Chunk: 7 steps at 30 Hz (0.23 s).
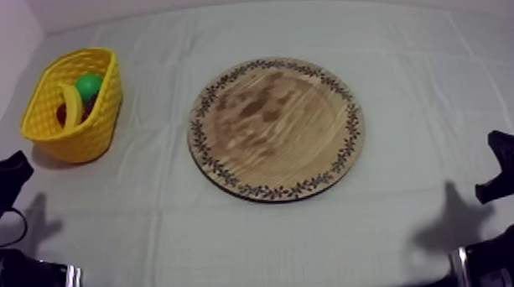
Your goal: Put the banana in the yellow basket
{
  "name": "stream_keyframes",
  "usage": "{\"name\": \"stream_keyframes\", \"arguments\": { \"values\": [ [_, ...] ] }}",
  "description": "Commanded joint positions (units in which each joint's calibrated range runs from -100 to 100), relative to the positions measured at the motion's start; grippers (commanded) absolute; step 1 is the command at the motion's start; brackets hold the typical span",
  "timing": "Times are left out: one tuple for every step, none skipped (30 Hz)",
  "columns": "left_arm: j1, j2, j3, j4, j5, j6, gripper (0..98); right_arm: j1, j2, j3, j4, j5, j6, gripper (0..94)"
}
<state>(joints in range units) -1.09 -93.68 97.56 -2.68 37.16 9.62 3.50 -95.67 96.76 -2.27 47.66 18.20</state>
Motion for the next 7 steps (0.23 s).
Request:
{"name": "stream_keyframes", "arguments": {
  "values": [
    [0.28, -4.51, 0.26, 0.13, 0.24, 0.21, 0.1, 0.01, 0.00, 0.01, 0.00, 0.00, -0.05, 0.3],
    [0.34, -4.98, 0.38, 0.17, 0.33, 0.32, 0.1, 0.01, 0.00, 0.01, 0.00, 0.00, -0.05, 0.3],
    [0.36, -5.30, 0.49, 0.19, 0.38, 0.39, 0.1, 0.02, 0.00, 0.01, 0.00, 0.00, -0.05, 0.3],
    [0.37, -5.53, 0.61, 0.21, 0.42, 0.43, 0.1, 0.04, 0.00, 0.01, 0.00, 0.00, -0.05, 0.3],
    [0.38, -5.69, 0.69, 0.23, 0.45, 0.44, 0.1, 0.06, 0.00, 0.01, 0.00, 0.00, -0.05, 0.3],
    [0.39, -5.80, 0.75, 0.24, 0.47, 0.44, 0.1, 0.07, 0.00, 0.01, 0.00, 0.00, -0.05, 0.3],
    [0.40, -5.88, 0.82, 0.24, 0.39, 0.43, 0.1, 0.08, 0.00, 0.01, 0.00, 0.00, -0.05, 0.3]
  ]
}}
